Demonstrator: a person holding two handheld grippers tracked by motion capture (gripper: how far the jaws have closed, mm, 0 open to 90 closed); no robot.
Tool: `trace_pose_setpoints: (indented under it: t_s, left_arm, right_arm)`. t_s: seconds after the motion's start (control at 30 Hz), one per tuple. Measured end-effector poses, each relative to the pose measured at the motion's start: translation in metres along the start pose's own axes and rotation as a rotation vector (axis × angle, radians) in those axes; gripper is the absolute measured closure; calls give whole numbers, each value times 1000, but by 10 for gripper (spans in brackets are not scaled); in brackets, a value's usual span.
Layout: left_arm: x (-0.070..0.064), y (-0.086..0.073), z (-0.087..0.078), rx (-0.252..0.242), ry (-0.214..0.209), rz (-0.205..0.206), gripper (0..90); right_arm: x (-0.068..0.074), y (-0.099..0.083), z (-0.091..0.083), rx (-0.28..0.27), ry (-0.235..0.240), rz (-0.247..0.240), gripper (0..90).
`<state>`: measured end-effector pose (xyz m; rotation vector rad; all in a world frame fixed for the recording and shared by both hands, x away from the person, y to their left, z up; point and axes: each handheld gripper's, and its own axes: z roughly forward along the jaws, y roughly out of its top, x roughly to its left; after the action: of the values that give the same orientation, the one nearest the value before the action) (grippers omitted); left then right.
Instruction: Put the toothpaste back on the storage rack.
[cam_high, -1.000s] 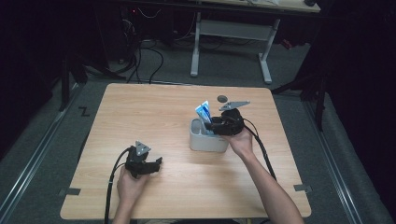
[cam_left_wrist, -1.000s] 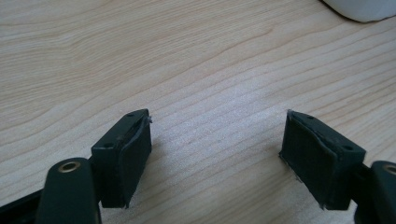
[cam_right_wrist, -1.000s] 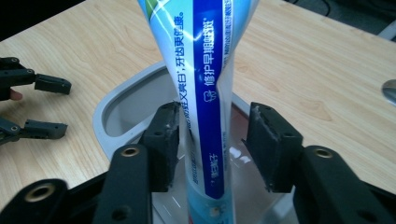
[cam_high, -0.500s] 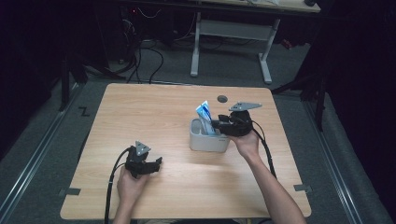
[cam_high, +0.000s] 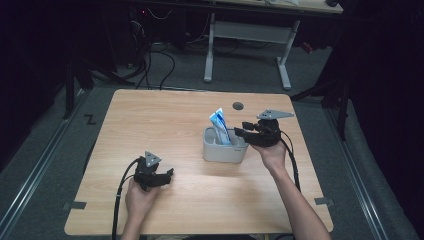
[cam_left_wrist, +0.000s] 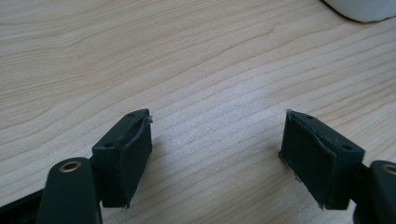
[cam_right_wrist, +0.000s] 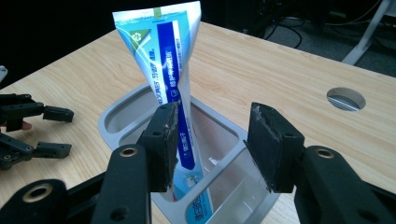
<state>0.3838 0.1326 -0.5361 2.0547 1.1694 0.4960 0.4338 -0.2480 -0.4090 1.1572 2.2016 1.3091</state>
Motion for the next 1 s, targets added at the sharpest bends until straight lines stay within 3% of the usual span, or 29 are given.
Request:
trace_pose_setpoints:
  t_s: [0.8,1.0]
  left_arm:
    - [0,0,0,-1,1,0,248]
    - [0,0,0,-1,1,0,249]
  right_arm:
    - [-15,-18,-28,-49,-13,73,535]
    - [-14,-22,-35,-38,-47,43,541]
